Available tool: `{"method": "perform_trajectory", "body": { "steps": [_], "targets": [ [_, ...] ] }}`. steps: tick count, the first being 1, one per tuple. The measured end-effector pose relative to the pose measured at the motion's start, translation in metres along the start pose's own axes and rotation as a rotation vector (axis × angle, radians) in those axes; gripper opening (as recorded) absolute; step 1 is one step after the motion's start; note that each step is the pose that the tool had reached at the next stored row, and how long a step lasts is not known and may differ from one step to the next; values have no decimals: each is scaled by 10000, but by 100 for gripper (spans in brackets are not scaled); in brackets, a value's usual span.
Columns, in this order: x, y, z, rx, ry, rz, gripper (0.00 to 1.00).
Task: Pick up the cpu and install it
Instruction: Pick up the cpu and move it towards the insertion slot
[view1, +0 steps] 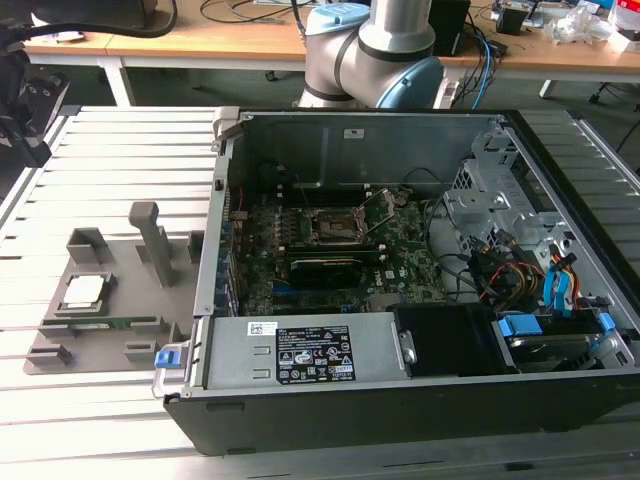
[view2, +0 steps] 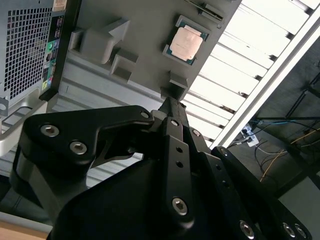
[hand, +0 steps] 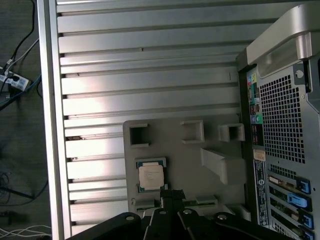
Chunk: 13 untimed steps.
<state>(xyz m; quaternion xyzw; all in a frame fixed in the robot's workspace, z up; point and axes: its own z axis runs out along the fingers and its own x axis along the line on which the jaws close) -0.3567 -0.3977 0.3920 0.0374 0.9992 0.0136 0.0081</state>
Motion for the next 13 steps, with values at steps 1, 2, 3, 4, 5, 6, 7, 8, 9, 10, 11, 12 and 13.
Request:
{"method": "perform_trajectory", "body": {
  "steps": [1, 2, 3, 4, 5, 6, 7, 8, 9, 10, 11, 12, 13],
  "targets": [
    [0, 0, 0, 0, 0, -1, 11],
    [0, 0, 0, 1, 0, 0, 11],
    [1, 0, 0, 1, 0, 0, 11],
    [1, 0, 0, 0, 1, 0, 16],
    [1, 0, 0, 1, 0, 0, 23],
    [1, 0, 0, 1, 0, 0, 29],
    [1, 0, 0, 1, 0, 0, 36],
    [1, 0, 0, 0, 0, 0, 36],
    [2, 0, 0, 1, 0, 0, 48],
    [2, 0, 0, 1, 0, 0, 48],
    [2, 0, 0, 0, 0, 0, 55],
    [2, 0, 0, 1, 0, 0, 55],
    [3, 0, 0, 1, 0, 0, 55]
  ]
}}
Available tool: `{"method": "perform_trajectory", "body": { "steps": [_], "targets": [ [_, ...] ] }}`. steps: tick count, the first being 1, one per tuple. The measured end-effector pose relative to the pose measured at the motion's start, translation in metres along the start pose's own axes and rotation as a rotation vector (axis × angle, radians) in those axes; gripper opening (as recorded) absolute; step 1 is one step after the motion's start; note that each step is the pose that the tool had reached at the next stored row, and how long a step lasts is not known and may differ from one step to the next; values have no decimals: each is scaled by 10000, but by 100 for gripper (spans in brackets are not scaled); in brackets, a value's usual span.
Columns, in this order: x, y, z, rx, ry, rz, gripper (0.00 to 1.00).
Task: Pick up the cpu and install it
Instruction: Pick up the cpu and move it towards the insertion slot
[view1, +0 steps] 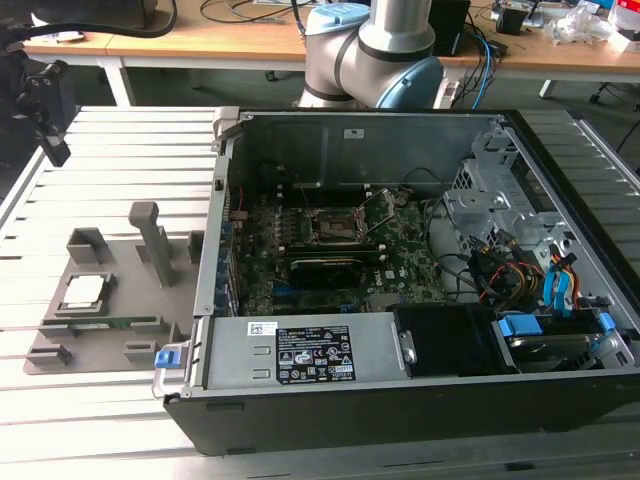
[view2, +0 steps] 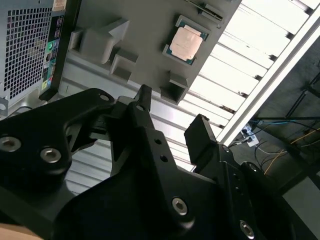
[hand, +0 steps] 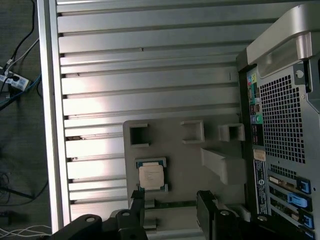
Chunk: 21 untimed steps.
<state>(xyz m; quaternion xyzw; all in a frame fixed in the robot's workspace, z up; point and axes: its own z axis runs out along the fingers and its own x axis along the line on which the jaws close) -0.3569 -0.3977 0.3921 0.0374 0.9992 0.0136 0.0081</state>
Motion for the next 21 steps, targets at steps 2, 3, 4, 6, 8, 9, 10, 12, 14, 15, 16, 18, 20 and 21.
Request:
{"method": "perform_trajectory", "body": {
  "steps": [2, 3, 4, 6, 8, 9, 10, 12, 14, 15, 16, 18, 20, 21],
  "targets": [
    [8, -1, 8, 32, 6, -357, 55],
    [17, -1, 7, 78, 10, -593, 55],
    [23, -3, 8, 82, 12, -759, 55],
    [31, -3, 8, 81, 17, -918, 55],
    [32, -3, 9, 81, 18, -919, 55],
    [32, -3, 10, 82, 19, -920, 55],
    [31, -3, 16, 79, 16, -920, 55],
    [32, -3, 30, 80, 17, -919, 55],
    [32, -4, 42, 81, 18, -920, 55],
    [32, -4, 44, 81, 19, -920, 55],
    [32, -4, 45, 80, 18, -920, 55],
    [32, -4, 45, 81, 18, -920, 56],
    [32, -4, 46, 80, 17, -920, 73],
    [32, -4, 46, 80, 17, -920, 79]
  ]
}}
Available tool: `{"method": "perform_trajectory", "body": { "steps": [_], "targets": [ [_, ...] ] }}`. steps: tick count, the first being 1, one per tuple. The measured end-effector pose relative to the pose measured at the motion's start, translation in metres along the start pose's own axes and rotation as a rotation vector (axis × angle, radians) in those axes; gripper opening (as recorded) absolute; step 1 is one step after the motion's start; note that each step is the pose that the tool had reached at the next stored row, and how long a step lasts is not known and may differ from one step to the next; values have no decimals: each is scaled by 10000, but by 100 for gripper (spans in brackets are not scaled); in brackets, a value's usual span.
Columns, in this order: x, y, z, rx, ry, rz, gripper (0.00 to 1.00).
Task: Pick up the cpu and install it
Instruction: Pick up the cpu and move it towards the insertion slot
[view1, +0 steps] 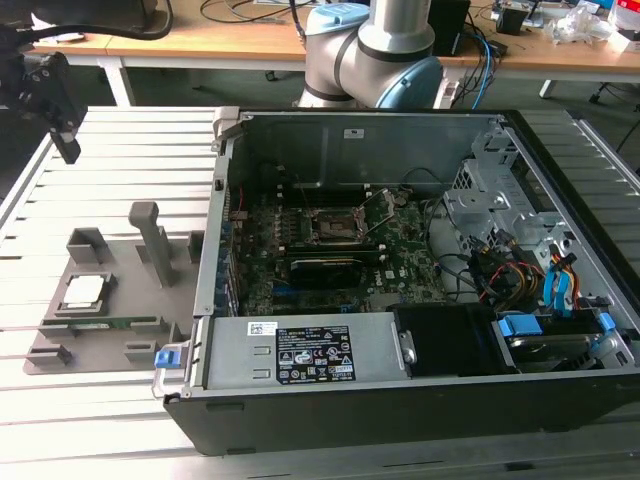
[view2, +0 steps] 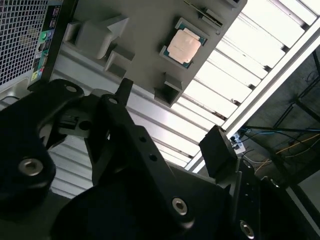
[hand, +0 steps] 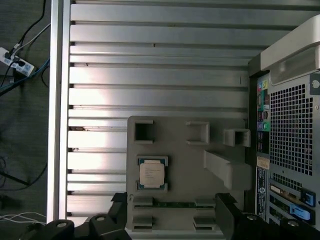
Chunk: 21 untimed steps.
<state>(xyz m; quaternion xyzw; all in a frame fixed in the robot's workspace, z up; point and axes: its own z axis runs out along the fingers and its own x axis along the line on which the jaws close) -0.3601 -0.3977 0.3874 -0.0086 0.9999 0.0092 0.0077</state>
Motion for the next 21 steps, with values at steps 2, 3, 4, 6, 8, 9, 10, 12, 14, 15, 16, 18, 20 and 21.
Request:
{"method": "perform_trajectory", "body": {
  "steps": [2, 3, 4, 6, 8, 9, 10, 12, 14, 15, 16, 18, 20, 21],
  "targets": [
    [0, 0, 0, 0, 0, 1, 86],
    [1, 0, 4, 0, -2, 0, 86],
    [4, 0, 12, 1, 0, 0, 86],
    [5, 0, 29, 1, 0, 0, 86],
    [6, -1, 49, 2, 0, 0, 86],
    [6, -1, 60, 1, -1, 0, 86],
    [6, -1, 70, 2, 0, 0, 86],
    [6, -1, 84, 2, 0, 0, 86],
    [7, -2, 104, 1, 0, 0, 86],
    [7, -2, 116, 2, 0, 0, 86],
    [7, -2, 130, 1, -1, 0, 86],
    [7, -3, 148, 1, 0, 0, 86],
    [8, -3, 170, 1, 0, 0, 86],
    [8, -3, 180, 2, 0, 0, 86]
  ]
}}
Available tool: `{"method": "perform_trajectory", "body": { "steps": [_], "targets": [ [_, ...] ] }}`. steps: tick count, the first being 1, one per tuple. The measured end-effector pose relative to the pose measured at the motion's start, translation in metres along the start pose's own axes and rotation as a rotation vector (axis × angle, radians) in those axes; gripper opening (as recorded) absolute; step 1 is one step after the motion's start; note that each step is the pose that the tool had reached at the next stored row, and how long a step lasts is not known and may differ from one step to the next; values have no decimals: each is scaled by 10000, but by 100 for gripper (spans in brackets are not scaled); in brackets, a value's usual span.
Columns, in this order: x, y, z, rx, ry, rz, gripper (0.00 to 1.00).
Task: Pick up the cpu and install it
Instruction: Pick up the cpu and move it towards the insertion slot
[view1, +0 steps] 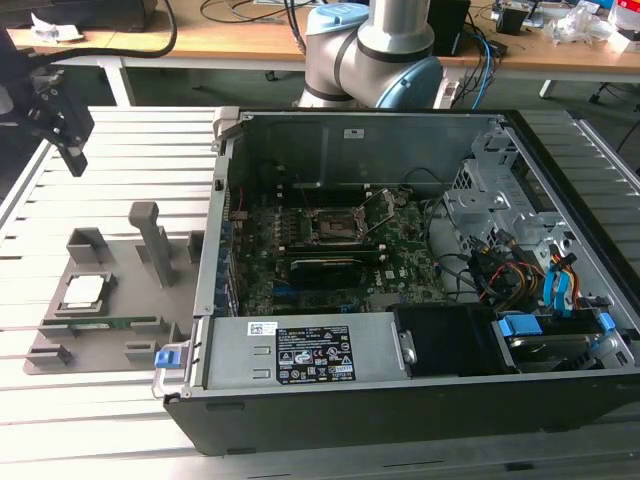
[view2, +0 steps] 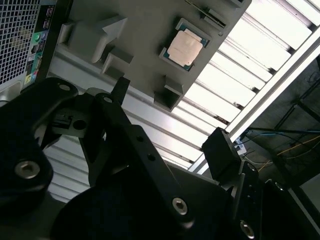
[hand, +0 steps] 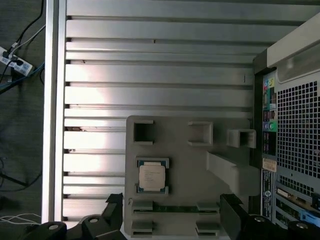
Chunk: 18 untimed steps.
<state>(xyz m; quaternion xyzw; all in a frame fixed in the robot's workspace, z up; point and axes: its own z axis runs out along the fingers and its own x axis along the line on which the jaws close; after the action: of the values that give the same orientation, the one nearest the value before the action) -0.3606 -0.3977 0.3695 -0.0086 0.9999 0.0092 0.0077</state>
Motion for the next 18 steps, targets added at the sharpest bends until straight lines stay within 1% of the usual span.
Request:
{"method": "perform_trajectory", "body": {
  "steps": [8, 18],
  "targets": [
    [1, -1, 71, 1, 0, 0, 86],
    [2, -2, 135, 0, 0, 0, 86]
  ]
}}
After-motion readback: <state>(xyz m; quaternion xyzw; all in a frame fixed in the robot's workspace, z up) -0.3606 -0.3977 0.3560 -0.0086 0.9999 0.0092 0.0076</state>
